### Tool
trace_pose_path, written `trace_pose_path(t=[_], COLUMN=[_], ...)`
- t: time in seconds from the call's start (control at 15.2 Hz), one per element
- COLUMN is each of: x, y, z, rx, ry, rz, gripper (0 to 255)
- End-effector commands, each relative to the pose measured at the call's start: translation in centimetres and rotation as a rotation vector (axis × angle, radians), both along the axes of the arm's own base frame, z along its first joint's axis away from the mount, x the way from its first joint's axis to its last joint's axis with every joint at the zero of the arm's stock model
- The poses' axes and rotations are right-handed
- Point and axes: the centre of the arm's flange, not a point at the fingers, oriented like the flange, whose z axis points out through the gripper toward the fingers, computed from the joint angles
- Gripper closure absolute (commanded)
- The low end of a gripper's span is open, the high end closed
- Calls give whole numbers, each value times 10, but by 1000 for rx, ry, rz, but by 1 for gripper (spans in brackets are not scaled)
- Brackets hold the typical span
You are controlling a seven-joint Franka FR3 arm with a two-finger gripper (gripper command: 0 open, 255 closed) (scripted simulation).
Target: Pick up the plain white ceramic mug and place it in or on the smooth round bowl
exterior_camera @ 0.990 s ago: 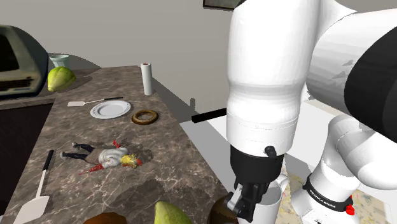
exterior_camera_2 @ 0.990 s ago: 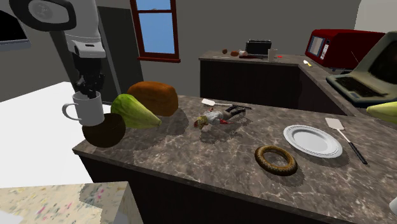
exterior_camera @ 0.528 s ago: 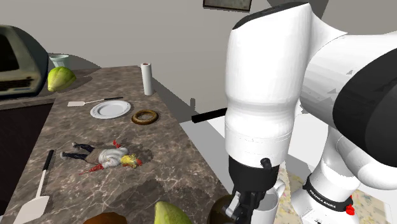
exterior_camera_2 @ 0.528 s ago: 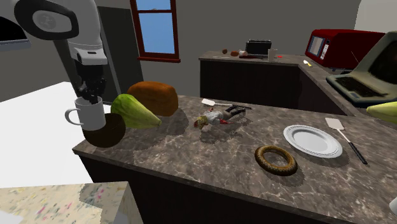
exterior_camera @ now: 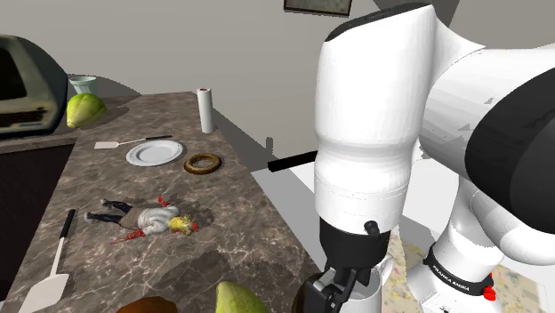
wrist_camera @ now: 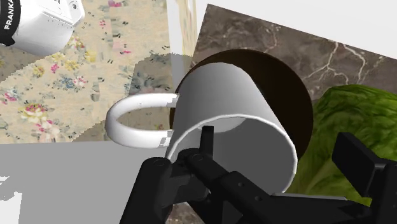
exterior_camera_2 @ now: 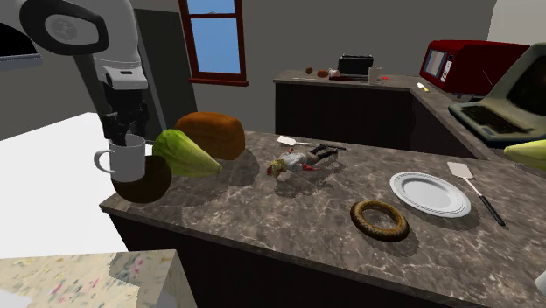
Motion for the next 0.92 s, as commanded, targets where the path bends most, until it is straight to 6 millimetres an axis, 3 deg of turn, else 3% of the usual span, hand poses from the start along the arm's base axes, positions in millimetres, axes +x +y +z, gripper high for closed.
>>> trace_pose_path(t=[0.0,0.07,0.33,0.86], x=[0,0,8,8], y=[0,0,0,0], z=[0,0,49,49], rx=[0,0,0,0], ry=[0,0,0,0], rz=[0,0,0,0], gripper=[0,0,0,0])
